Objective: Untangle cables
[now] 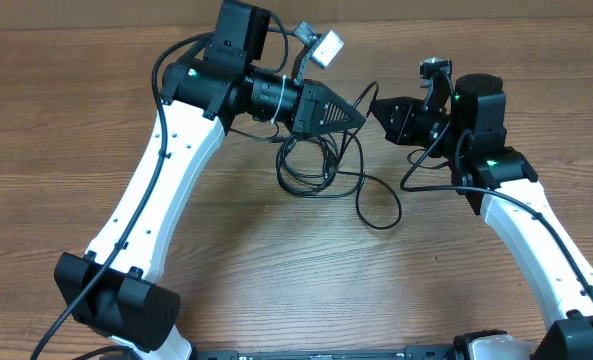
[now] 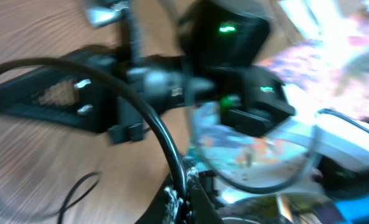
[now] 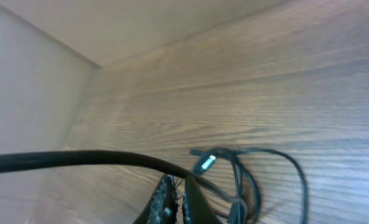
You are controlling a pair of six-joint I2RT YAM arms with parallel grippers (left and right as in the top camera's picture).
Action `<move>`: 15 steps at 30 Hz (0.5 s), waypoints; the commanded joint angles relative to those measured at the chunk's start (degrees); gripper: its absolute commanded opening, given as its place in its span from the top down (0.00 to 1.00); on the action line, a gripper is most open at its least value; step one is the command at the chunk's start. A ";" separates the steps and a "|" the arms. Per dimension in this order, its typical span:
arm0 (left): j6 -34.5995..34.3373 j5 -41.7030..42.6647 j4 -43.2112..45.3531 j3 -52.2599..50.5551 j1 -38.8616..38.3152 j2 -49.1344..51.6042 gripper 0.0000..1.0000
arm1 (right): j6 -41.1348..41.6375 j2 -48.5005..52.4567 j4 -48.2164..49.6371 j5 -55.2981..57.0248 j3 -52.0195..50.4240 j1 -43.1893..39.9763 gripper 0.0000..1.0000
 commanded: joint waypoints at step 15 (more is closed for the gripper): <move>8.98 -18.05 -12.07 1.53 1.79 -2.21 0.96 | -17.79 -1.09 -23.85 7.15 9.27 0.02 0.42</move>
